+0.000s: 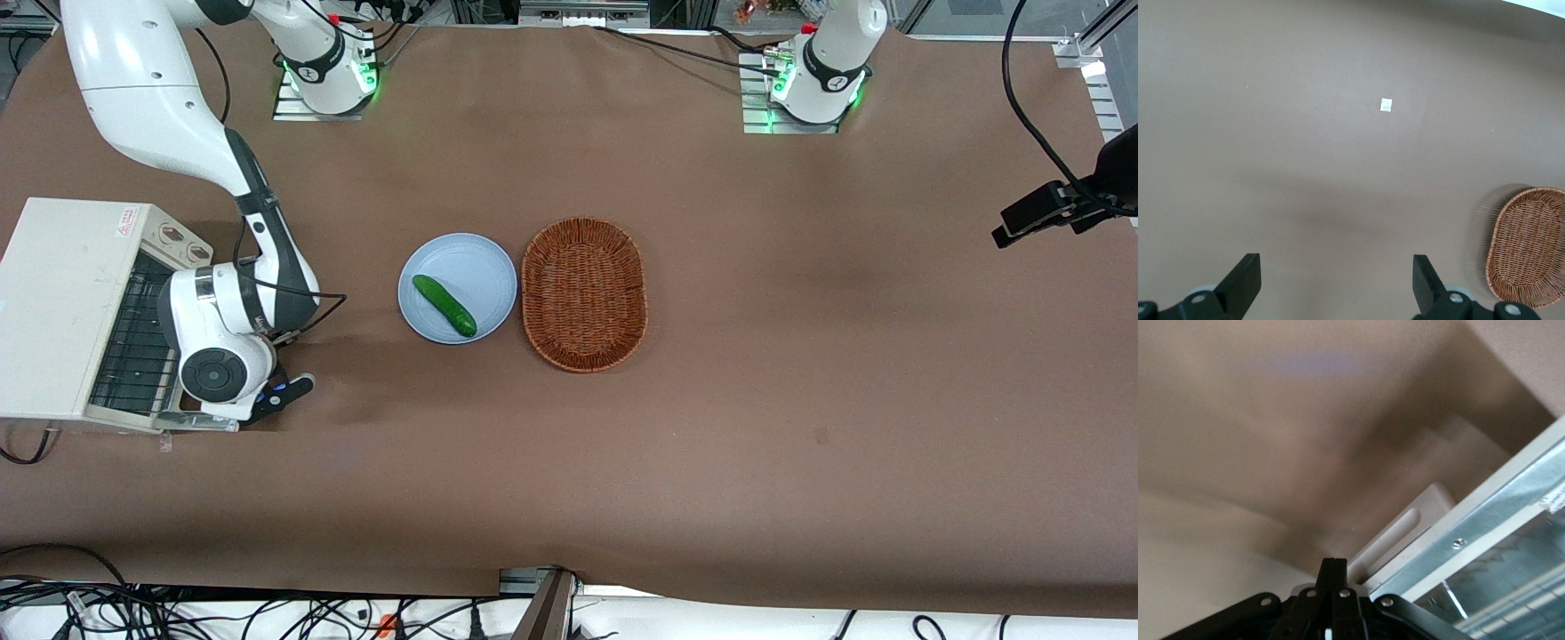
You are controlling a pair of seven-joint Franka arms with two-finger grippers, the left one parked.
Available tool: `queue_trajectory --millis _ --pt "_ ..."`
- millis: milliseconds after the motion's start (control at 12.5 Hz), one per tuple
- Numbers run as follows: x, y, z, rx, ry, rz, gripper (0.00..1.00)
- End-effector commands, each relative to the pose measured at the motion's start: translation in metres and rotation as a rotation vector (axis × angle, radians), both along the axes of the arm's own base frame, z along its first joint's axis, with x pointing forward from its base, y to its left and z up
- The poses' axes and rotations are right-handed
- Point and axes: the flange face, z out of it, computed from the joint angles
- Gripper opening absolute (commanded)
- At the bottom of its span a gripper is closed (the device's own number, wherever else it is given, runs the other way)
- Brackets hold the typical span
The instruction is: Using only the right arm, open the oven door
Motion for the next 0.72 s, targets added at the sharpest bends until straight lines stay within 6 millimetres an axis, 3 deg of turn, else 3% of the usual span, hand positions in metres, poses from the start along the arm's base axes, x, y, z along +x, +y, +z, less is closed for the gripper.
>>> queue_trajectory --millis 0,240,640 --pt "-0.002 -0.050 -0.006 -0.031 0.019 -0.068 0.00" --pt "-0.005 -0.054 -0.008 0.034 0.019 -0.195 0.00" --pt "-0.006 -0.034 0.000 0.136 0.032 -0.493 0.00"
